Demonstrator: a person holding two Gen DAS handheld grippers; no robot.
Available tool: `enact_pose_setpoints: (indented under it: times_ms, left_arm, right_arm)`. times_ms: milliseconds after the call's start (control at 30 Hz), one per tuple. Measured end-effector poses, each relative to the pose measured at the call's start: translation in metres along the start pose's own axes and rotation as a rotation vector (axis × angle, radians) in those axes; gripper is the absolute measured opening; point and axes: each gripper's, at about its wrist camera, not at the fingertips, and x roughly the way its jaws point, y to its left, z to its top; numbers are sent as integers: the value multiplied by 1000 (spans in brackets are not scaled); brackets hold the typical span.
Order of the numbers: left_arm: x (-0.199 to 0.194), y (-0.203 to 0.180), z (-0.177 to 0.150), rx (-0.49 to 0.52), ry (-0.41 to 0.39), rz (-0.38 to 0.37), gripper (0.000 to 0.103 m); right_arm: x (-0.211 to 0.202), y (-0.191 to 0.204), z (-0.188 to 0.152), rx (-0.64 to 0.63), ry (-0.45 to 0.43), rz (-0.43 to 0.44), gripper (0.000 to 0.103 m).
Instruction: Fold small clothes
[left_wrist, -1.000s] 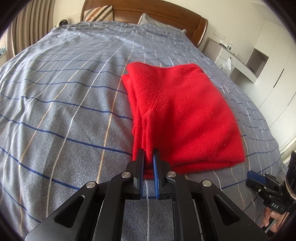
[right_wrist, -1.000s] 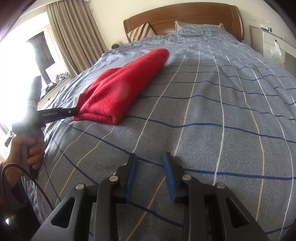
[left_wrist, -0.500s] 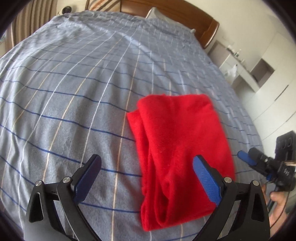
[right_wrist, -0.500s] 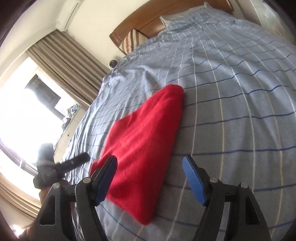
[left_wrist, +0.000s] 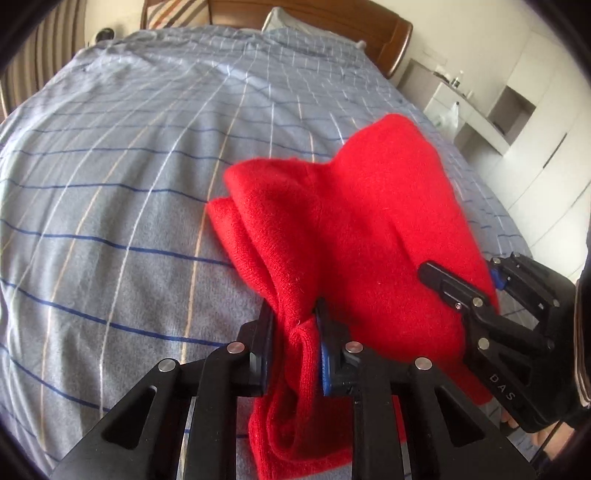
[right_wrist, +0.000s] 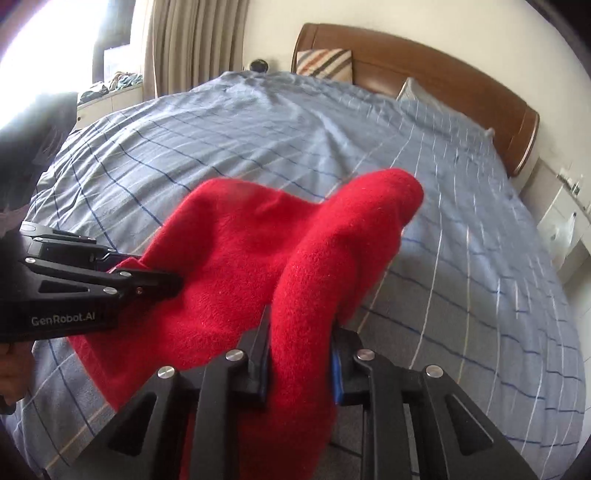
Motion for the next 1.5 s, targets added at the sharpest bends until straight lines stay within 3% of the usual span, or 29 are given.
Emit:
enact_pose_setpoints:
  times_ms: [200, 267, 333, 367, 400, 467, 600, 733, 1000, 1200, 1367, 1500]
  left_arm:
    - [-64, -9, 17, 45, -164, -5, 19]
    - [-58, -9, 23, 49, -155, 38, 34]
    - [-39, 0, 18, 41, -90, 133, 69]
    - [-32, 6, 11, 38, -72, 186, 69]
    - [-31, 11, 2, 37, -64, 221, 70]
    - [-41, 15, -18, 39, -90, 244, 73]
    - [-83, -9, -47, 107, -213, 364, 101]
    - [-119, -42, -59, 184, -284, 425, 102]
    - [-172, -88, -78, 169, -337, 374, 102]
    - [-190, -106, -97, 161, -392, 500, 102]
    - [-201, -111, -106, 129, -382, 488, 102]
    - [-203, -111, -112, 111, -325, 454, 102]
  right_arm:
    - [-48, -15, 36, 75, -164, 52, 23]
    - [-40, -22, 44, 119, -140, 96, 26]
    - [-12, -34, 40, 185, -7, 127, 42]
    - [-4, -41, 32, 218, 49, 111, 62]
    - [-1, -47, 19, 244, 79, 90, 73]
    - [-10, -58, -5, 263, 83, 66, 75]
    - [-50, -67, -50, 285, 68, 45, 82]
    - [-102, -57, -74, 273, 26, 28, 88]
    - [-183, -31, -74, 245, -31, 0, 97]
    - [-217, -15, -74, 234, -60, 7, 97]
    - [-235, -5, -76, 218, -66, 8, 102]
    - [-245, 3, -79, 212, -62, 15, 102]
